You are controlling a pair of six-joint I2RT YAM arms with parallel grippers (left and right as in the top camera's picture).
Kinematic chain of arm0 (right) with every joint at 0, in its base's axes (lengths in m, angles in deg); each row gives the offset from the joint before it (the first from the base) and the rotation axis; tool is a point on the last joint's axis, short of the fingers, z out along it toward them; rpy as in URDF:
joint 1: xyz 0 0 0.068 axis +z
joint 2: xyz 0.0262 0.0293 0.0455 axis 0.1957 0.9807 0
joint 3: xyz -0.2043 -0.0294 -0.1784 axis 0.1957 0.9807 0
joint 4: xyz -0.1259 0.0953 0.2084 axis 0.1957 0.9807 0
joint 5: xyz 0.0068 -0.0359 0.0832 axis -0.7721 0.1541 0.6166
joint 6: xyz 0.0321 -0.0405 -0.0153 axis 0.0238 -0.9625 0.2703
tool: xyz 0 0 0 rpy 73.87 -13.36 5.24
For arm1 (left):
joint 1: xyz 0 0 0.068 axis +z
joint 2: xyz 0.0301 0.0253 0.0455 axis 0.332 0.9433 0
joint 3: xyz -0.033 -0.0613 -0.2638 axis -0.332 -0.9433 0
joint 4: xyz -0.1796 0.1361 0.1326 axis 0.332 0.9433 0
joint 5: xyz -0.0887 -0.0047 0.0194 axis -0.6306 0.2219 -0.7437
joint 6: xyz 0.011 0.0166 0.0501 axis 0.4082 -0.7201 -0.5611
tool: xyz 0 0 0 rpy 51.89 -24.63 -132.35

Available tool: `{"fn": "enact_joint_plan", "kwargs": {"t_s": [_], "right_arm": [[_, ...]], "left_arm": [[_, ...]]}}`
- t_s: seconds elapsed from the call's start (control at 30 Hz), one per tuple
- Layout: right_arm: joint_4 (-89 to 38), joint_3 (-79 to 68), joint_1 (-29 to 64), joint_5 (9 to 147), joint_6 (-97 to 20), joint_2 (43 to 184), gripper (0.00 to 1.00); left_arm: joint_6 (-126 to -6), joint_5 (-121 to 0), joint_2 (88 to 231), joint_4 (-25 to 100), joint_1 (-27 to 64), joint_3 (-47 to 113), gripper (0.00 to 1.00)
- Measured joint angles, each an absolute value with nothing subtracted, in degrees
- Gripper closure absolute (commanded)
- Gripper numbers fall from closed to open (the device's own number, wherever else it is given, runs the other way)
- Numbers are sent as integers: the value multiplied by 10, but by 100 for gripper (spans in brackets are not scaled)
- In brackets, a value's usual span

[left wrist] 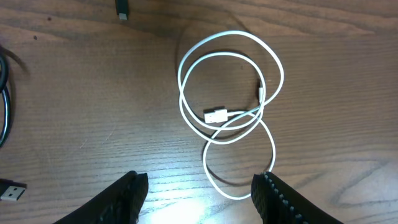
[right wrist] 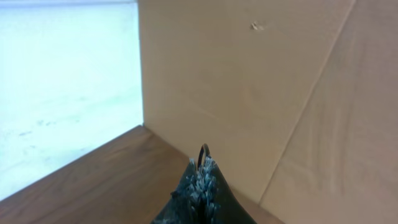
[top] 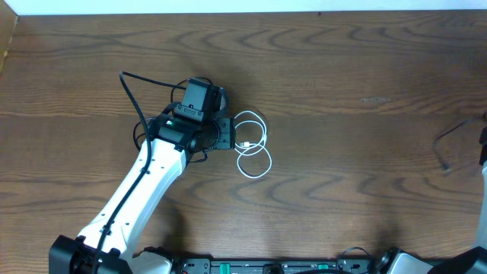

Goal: Untangle cables

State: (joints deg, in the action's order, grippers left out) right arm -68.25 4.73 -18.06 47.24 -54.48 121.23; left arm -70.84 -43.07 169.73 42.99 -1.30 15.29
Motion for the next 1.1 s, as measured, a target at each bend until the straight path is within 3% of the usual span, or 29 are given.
{"fn": "enact_joint_plan", "kwargs": {"t_s": [0.2,0.43,0.73,0.8,0.83,0.9,0.97,1.1], "right_arm": [[-582,45,-181,505,-543,1212,99],[-321,41,-181,571,-500,1249,99],[-257,41,-182,602,-456,1353,98],[-256,41,-185,603,-454,1362,84],[-258,41,-188,603,-452,1363,49],[-269,41,-193,606,-449,1363,22],[-286,41,-196,617,-448,1363,11],[-299,41,-196,672,-448,1363,7]], "left_arm": [[-708,-431,1697,429,-13,153,41],[-708,-431,1697,429,-13,153,41],[-708,-430,1697,430,-13,153,41],[-708,-431,1697,430,-13,153,41],[-708,-431,1697,430,-13,153,41],[-708,-431,1697,430,-13,153,41],[-708,-431,1697,430,-13,153,41],[-708,-431,1697,429,-13,153,41]]}}
